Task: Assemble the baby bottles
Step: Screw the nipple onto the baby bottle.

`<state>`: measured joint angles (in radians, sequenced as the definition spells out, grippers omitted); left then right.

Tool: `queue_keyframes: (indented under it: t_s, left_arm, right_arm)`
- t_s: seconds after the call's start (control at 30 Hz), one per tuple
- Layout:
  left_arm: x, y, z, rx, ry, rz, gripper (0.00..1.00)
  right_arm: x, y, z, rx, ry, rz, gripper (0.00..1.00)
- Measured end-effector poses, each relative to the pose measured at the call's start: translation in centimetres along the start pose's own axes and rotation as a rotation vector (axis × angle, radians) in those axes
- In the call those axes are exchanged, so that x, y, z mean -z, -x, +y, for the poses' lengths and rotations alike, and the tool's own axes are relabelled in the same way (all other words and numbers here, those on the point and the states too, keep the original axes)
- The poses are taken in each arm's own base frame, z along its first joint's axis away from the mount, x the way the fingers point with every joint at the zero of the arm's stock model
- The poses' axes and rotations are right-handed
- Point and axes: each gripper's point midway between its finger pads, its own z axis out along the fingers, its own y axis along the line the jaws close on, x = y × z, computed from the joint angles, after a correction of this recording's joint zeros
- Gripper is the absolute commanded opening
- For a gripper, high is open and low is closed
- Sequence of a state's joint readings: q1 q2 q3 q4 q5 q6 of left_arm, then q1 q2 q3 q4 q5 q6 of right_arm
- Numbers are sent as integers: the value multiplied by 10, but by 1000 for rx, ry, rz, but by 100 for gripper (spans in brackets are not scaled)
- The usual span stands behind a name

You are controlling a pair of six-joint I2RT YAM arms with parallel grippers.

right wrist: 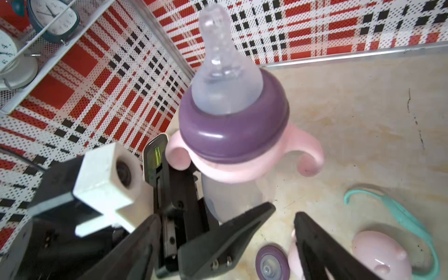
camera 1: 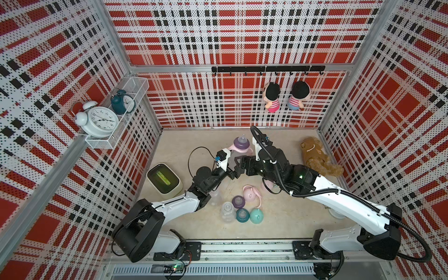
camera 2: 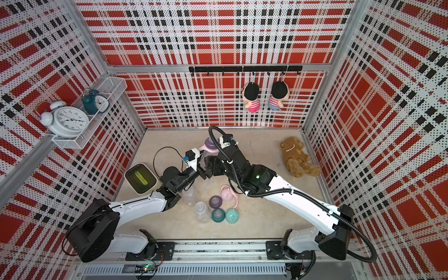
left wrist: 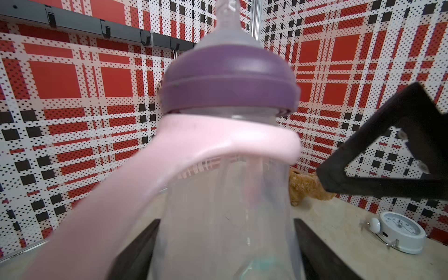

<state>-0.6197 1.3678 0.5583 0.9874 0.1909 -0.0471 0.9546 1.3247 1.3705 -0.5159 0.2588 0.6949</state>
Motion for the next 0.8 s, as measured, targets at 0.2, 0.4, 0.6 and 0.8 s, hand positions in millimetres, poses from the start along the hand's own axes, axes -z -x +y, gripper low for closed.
queue_keyframes:
  t_s: [0.2, 0.4, 0.6, 0.8]
  left_arm:
    - [4, 5, -6, 6, -104, -13, 0]
    - [12, 21, -24, 29, -260, -63, 0]
    - [19, 30, -43, 50, -378, -91, 0]
    - [23, 32, -51, 67, -433, -90, 0]
  right_arm:
    - [30, 32, 3, 93, 100, -29, 90]
    - [61, 55, 9, 204, 197, -76, 90]
    - [59, 43, 15, 324, 248, -31, 90]
    - [45, 32, 17, 395, 265, 10, 89]
